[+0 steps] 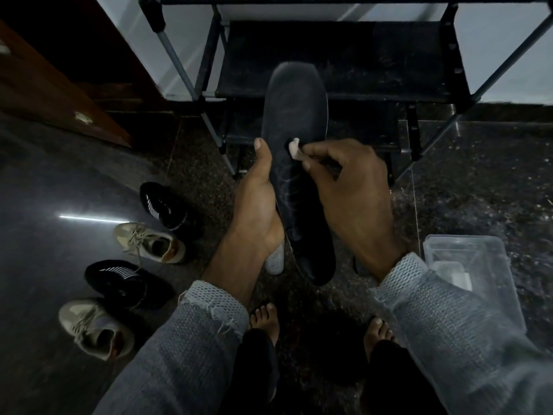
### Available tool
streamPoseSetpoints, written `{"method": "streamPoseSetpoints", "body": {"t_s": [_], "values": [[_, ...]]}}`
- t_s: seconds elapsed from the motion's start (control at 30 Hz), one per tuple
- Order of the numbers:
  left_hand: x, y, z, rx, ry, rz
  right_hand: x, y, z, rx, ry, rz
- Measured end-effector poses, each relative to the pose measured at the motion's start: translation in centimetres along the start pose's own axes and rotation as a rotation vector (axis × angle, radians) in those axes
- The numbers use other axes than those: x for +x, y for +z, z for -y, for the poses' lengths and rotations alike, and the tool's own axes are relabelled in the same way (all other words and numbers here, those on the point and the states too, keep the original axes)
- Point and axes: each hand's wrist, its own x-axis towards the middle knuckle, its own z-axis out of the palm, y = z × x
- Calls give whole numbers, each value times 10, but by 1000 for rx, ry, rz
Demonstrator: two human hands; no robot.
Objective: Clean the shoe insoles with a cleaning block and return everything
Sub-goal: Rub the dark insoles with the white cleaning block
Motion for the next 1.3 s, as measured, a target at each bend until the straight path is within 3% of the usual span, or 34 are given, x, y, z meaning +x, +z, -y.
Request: {"method": "streamPoseSetpoints", "body": {"t_s": [0.13, 0.23, 0.43, 0.63, 0.83, 1.07, 1.3], "values": [[-1, 0, -4, -27, 39, -30, -11, 5, 11, -12, -82, 95], [-1, 1, -5, -47, 36, -31, -13, 7, 14, -83, -150, 67], [-1, 2, -1, -30, 0, -26, 1, -3, 5, -115, -39, -10], [-1, 2, -6, -14, 55, -71, -19, 13, 22, -99, -191, 52], [-2, 5, -2, -74, 2, -17, -1, -2, 9, -204, -70, -25], [-1, 5, -7, -63, 52, -102, -18, 12, 23, -98, -174, 64], [-3, 7, -3, -79, -4, -28, -4, 1, 13, -200, -83, -6]]}}
